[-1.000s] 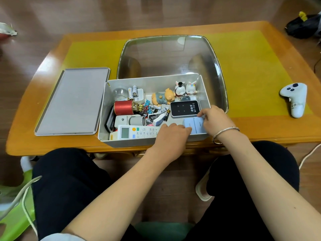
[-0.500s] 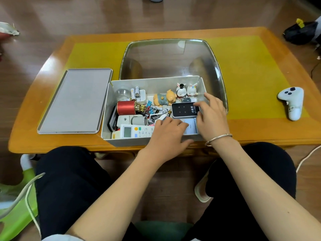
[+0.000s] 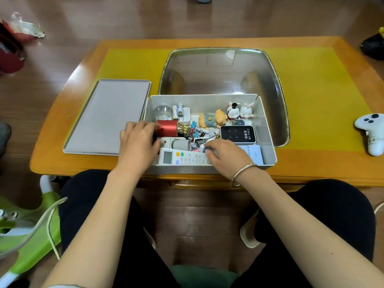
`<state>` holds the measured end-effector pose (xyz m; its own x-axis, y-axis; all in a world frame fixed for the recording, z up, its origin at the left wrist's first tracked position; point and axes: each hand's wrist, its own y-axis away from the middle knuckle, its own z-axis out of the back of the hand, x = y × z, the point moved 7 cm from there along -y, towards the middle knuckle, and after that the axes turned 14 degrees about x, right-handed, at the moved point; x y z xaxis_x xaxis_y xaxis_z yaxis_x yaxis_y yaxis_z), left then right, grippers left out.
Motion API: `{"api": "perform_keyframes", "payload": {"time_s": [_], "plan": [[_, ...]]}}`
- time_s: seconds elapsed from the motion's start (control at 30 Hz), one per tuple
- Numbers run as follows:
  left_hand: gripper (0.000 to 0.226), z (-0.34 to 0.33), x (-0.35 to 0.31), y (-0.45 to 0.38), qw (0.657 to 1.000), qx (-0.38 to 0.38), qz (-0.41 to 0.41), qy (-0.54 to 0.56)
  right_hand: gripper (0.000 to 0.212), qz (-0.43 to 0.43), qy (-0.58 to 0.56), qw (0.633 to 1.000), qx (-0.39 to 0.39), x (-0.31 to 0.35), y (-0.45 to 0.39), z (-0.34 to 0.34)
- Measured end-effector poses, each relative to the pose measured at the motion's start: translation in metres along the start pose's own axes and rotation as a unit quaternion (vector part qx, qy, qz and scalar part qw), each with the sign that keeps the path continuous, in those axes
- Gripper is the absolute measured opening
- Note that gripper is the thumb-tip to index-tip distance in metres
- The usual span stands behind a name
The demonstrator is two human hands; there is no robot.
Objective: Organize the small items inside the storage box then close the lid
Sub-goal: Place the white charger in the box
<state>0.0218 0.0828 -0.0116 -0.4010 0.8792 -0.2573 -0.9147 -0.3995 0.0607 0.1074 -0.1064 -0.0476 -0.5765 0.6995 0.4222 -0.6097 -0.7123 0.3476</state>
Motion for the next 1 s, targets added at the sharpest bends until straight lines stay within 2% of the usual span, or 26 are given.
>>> {"api": "perform_keyframes", "payload": {"time_s": [0.17, 0.4, 0.53, 0.67, 0.8, 0.9, 1.0], "plan": [[0.038, -0.007, 0.003, -0.004, 1.000, -0.001, -0.015, 0.002, 0.039, 0.021, -0.015, 0.999, 0.044, 0.003, -0.006, -0.004], [0.042, 0.002, -0.017, -0.040, 0.999, -0.025, -0.045, 0.016, 0.038, 0.011, -0.050, 0.998, 0.047, -0.001, -0.012, -0.007], [0.056, -0.011, -0.041, -0.069, 0.997, 0.034, -0.061, -0.018, 0.034, 0.001, -0.056, 0.998, -0.021, 0.000, -0.023, 0.006], [0.049, -0.038, -0.040, -0.077, 0.985, 0.130, -0.070, -0.088, 0.034, -0.002, -0.090, 0.994, -0.068, 0.003, -0.048, 0.023], [0.048, -0.047, -0.030, -0.072, 0.990, 0.108, -0.051, -0.078, 0.039, -0.021, -0.081, 0.994, -0.076, 0.008, -0.081, 0.034], [0.055, -0.054, -0.029, -0.067, 0.991, 0.104, -0.047, -0.065, 0.045, -0.041, -0.031, 0.997, -0.051, 0.012, -0.103, 0.035], [0.048, -0.054, -0.029, -0.063, 0.995, 0.073, -0.060, -0.021, 0.043, -0.038, 0.019, 0.999, -0.025, 0.018, -0.121, 0.032]]}}
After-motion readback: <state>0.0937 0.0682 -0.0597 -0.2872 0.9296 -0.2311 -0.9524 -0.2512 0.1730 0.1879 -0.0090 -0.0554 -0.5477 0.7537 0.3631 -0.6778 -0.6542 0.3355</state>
